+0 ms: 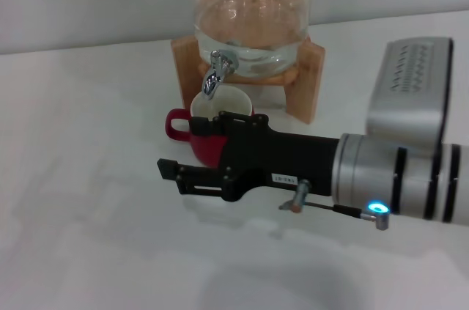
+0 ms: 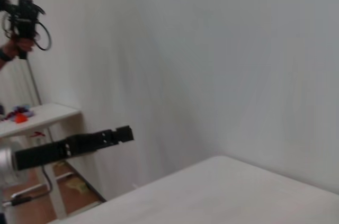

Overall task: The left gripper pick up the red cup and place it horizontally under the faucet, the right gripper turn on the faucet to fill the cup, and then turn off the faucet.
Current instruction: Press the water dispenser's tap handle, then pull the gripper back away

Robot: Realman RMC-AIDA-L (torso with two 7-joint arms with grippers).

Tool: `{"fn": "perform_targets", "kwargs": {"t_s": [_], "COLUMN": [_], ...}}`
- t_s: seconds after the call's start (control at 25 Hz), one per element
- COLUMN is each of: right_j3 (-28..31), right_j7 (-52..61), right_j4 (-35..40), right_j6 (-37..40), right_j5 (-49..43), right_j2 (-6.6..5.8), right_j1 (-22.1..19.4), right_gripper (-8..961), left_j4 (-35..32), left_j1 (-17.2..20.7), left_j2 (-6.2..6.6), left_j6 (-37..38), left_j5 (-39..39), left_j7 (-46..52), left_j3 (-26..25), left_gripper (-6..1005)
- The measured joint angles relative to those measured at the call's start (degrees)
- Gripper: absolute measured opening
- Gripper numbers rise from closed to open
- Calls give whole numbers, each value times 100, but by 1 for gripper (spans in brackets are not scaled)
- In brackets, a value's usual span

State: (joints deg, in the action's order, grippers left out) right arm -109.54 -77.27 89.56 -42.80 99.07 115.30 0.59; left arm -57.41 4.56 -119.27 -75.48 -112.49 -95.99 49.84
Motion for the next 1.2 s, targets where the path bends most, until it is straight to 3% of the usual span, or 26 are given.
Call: {"fn": "perform_targets", "kwargs": {"t_s": [0.28, 1.2], "right_j3": [-312, -604], "right_j7": [45, -49], "right_j4": [-214, -234], "right_j6": [899, 993], "right_j5": [28, 49], "right_j2": [-3, -4], "right_j1": [37, 393], "right_gripper": [777, 777], "left_j4": [2, -58], "left_j1": [2, 16], "left_j2": [0, 0], "left_j6": [39, -43], "left_j5": [41, 53], "left_j7": [5, 20], "left_j3": [-1, 43], "left_gripper": [655, 653]}}
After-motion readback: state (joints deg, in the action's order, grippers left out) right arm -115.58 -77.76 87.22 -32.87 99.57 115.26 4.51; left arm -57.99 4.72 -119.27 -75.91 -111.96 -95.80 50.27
